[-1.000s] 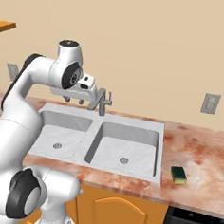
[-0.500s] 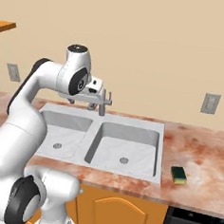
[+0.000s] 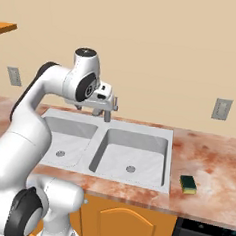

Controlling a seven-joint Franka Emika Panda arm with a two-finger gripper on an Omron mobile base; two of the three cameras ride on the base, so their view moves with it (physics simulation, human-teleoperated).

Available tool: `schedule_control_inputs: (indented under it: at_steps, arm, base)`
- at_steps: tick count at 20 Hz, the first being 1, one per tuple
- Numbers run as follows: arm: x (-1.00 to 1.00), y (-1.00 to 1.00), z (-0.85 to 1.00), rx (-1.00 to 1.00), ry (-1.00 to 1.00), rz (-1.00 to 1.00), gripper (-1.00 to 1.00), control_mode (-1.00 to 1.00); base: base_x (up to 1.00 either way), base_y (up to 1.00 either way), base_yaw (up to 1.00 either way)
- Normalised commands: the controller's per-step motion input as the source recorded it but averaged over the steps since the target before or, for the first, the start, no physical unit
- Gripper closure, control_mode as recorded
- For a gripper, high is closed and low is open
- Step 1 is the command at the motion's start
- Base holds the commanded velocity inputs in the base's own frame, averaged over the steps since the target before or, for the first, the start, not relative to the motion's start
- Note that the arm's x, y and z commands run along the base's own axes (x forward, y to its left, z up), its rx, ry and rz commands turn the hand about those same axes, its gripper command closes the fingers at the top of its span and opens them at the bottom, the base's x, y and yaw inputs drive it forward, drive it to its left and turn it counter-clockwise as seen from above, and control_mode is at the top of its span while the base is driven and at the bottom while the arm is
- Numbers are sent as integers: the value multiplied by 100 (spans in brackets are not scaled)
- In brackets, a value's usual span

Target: Soak the sponge with water for a few seconds and then drop it inside the sink.

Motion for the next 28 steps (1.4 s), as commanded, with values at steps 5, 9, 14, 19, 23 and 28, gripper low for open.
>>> schedule_control_inputs:
  at_steps: [5, 9, 14, 19, 23, 28]
  arm:
    - [0, -25, 2, 0, -2, 0, -100, -100]
    - [0, -42, 0, 3, -14, 0, -100, -100]
    - [0, -42, 0, 5, -18, 0, -100, -100]
    - [3, -31, 0, 1, -16, 0, -100, -100]
    - [5, -10, 0, 1, -10, 0, -100, -100]
    - [25, 0, 0, 5, -17, 0, -100, -100]
  base:
    - [0, 0, 0]
    - [0, 0, 0]
    - [0, 0, 0]
    - [0, 0, 0]
    - [0, 0, 0]
    - [0, 0, 0]
